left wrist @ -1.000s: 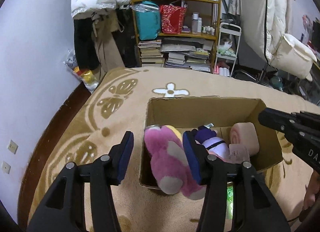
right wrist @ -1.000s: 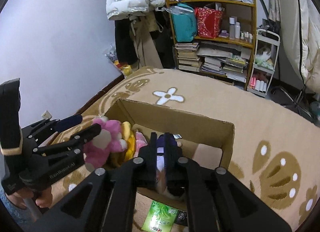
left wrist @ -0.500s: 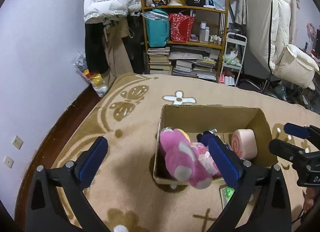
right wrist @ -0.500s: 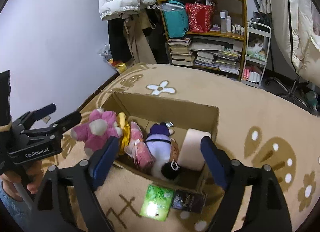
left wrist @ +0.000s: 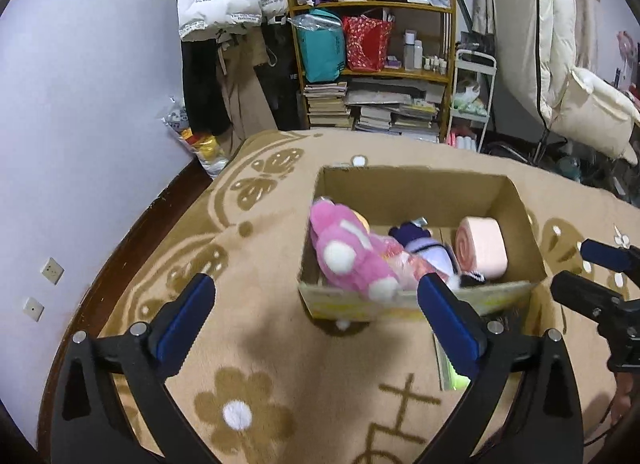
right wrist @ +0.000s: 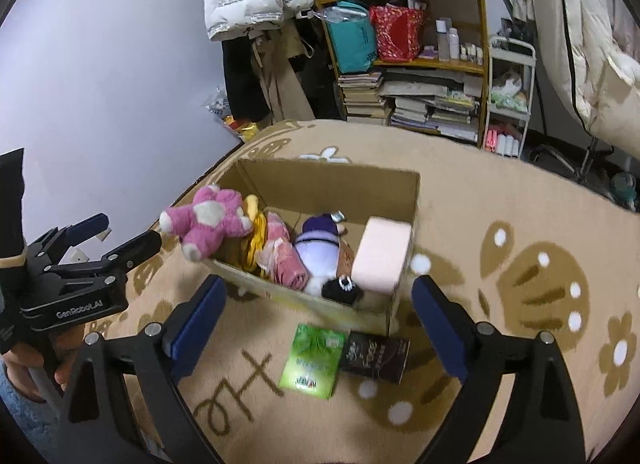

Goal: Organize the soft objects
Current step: 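Lower the left tool onto the green tissue pack while the right tool lowers onto the black Face pack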

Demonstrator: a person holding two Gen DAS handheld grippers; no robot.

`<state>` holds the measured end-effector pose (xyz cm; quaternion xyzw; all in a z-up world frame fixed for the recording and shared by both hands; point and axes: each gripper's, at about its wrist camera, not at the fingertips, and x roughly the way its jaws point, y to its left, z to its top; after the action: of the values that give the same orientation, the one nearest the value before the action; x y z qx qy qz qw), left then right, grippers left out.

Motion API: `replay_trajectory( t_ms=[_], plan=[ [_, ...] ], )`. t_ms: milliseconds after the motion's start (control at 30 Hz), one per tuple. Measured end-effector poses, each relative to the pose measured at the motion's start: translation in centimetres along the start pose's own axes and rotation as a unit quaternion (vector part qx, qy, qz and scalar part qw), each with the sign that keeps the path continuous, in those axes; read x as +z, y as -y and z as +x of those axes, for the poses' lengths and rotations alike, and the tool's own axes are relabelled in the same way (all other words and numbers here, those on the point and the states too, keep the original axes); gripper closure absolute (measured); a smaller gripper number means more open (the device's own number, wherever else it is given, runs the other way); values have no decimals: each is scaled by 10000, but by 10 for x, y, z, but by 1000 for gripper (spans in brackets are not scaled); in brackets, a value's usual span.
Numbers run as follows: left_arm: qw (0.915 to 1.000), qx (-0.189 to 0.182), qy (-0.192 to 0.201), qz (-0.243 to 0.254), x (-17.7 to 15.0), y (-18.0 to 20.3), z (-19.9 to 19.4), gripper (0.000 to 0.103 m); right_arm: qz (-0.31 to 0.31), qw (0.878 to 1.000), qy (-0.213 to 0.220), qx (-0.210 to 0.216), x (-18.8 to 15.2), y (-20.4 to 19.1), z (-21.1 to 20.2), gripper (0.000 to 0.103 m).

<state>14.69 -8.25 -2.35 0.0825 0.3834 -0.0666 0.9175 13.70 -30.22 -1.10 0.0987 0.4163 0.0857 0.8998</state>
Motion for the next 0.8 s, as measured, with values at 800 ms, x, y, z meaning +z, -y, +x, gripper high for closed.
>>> replay_trajectory(
  t_ms=[800],
  plan=[
    [9982, -132, -436, 383, -59, 79, 45, 2, 888, 9912, -918, 342, -60, 64, 47, 5]
  ],
)
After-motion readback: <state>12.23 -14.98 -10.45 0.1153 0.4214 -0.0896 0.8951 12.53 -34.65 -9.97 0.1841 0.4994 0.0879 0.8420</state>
